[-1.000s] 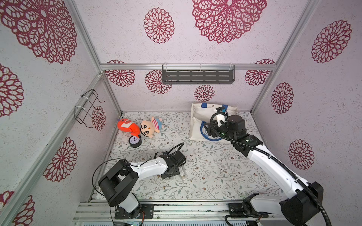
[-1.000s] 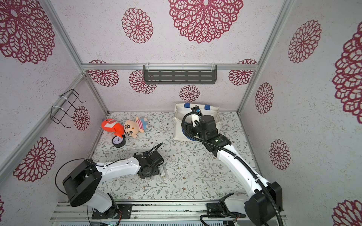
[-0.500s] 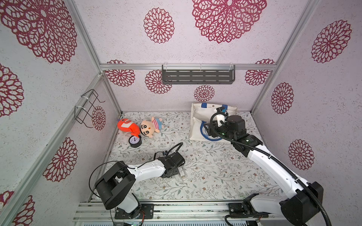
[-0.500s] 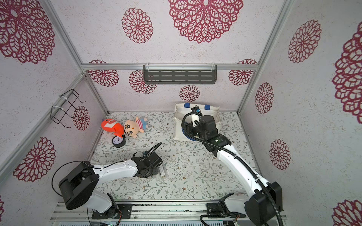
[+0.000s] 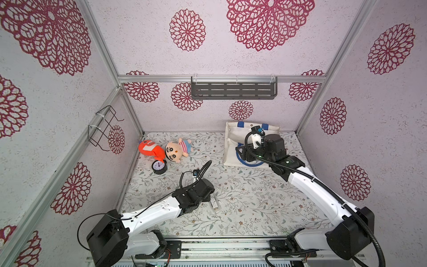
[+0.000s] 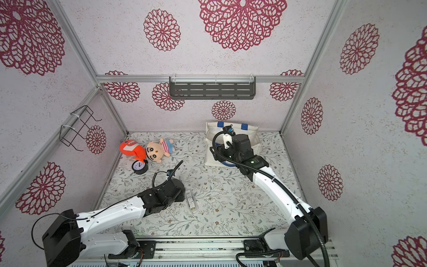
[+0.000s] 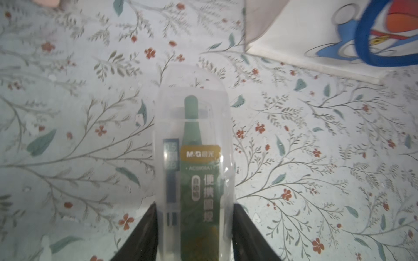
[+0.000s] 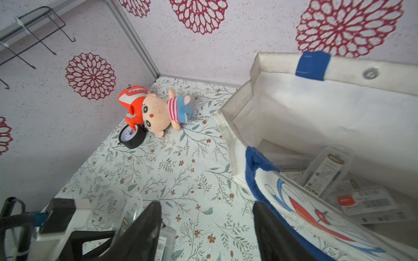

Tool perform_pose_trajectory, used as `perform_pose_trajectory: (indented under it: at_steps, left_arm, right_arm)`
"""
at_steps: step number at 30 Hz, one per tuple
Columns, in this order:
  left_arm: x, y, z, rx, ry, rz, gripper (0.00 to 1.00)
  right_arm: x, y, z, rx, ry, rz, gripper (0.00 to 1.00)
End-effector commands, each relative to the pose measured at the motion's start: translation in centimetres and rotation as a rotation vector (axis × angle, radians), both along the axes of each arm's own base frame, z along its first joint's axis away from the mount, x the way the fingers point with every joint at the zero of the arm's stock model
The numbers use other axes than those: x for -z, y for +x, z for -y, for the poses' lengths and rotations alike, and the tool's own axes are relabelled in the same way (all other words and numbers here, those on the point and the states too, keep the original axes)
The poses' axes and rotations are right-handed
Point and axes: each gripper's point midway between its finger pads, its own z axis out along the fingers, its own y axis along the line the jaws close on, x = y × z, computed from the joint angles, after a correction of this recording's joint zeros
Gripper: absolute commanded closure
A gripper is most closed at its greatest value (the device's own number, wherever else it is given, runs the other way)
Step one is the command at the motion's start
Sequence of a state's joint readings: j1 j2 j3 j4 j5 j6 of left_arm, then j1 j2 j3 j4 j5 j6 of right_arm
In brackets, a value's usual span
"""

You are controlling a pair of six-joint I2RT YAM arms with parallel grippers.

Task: Put the compass set into the canvas bag
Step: Pick up the compass set at the center of the board, then place the compass set in the canvas bag.

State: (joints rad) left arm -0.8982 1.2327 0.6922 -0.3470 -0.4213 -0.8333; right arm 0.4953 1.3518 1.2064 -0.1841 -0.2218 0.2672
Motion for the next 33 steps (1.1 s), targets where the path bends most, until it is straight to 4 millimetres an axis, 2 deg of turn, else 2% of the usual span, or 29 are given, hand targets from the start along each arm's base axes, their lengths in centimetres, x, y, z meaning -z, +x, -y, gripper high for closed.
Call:
perform_pose_trajectory:
  at_steps: [1,5,9,17,22,28,33]
  left_arm:
    - [-3.5,1.2,1.6,0.105,0.008,0.191,0.58]
    - [-5.5,1.5,2.6,0.172,-0.018,0.294,0.58]
    - [-6.6,1.6,3.3,0.216,-0.033,0.350,0.58]
    - [-8.6,2.3,4.0,0.240,-0.046,0.444,0.59]
    - [-9.8,2.6,4.4,0.252,-0.059,0.487,0.59]
    - [-9.9,3.0,4.7,0.256,-0.046,0.481,0.59]
    - [-9.9,3.1,4.8,0.258,-0.048,0.479,0.59]
  right_arm:
    - [-0.4,-1.1,-2.0,-0.075,0.098,-0.073,0.33]
    - [0.9,-2.1,-4.2,-0.140,0.145,-0.136,0.33]
    - [1.8,-3.0,-6.4,-0.203,0.162,-0.176,0.33]
    - [2.7,-4.4,-9.5,-0.308,0.212,-0.230,0.32]
    - [3.7,-5.1,-10.8,-0.354,0.207,-0.261,0.34]
    - [4.3,-5.7,-11.8,-0.398,0.223,-0.292,0.42]
    - [4.8,-6.1,-12.4,-0.426,0.237,-0.315,0.57]
